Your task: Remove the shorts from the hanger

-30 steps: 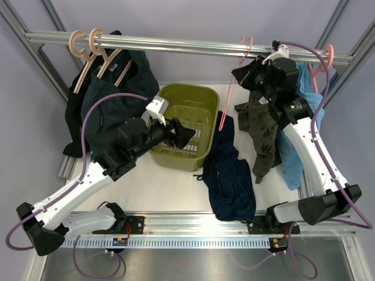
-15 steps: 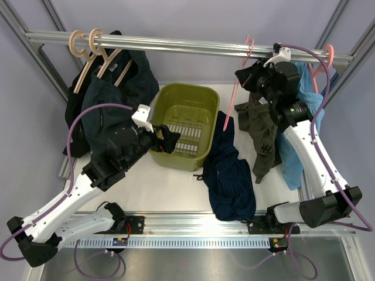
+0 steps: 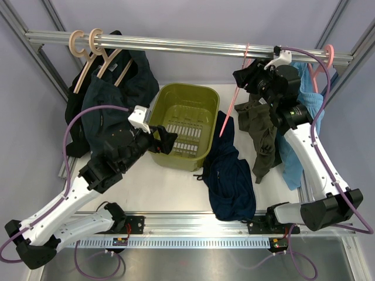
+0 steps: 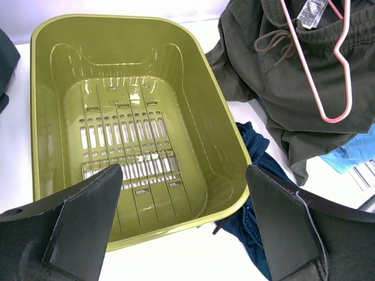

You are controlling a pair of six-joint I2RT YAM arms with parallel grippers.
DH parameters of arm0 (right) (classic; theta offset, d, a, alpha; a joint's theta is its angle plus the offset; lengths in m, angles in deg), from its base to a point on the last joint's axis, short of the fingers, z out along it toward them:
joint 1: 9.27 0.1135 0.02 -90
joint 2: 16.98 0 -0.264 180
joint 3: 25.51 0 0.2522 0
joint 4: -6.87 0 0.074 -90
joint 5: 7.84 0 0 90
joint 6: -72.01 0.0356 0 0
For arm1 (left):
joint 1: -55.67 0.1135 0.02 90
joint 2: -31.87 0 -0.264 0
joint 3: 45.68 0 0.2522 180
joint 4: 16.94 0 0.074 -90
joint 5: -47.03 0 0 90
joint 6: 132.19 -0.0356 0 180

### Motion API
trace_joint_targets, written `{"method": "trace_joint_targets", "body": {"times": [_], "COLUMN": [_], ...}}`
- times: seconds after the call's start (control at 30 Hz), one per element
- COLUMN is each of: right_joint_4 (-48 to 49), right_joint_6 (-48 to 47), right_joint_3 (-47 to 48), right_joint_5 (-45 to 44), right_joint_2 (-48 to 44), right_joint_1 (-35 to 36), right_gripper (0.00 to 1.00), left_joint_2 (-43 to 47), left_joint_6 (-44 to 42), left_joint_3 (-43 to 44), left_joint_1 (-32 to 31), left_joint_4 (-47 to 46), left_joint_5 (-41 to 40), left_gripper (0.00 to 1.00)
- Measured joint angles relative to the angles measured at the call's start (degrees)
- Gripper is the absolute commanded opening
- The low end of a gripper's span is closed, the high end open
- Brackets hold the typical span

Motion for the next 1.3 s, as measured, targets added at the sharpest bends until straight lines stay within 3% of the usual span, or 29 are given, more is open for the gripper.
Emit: {"method": "trace_joint_targets", "body": {"times": [0.17,0.23,0.53,0.97,1.3], "right_joint_4": [0.07,-0.37,-7.3,-34.69,-50.95], "right_joint_6": [-2.6,-4.39,-15.37,-38.62,-61.13], "right_joint_3": [-3.06,-4.96,-10.36,-13.46,-24.28], "right_joint_5": [0.96,2.29,10.1,15.15,34.18], "right_joint_2": [-2.82,-5.14,-22.4,-35.3,-42.95], "right_joint_1": [-0.17,-0.24,-0.33,-0.37,-0.44], "right_gripper": [0.92,0.98,0.99,1.0,0.99], "left_joint_2": [0.09,0.09,0.79,2.4,7.56], "left_joint_6": [-0.13,-0.26,-1.64,-1.86,-1.4], "left_joint_3": [-0.22,-0.22,-0.22,-0.2,-2.38], "left_joint_1": [0.0,0.0,0.0,0.0,0.0], "left_joint_4": [0.28,0.42,1.07,2.8,3.82], "left_joint_5": [-0.04,-0.24,-2.12,-5.64,-6.64], "left_gripper": [0.92,0.92,0.99,0.99,0.99]}}
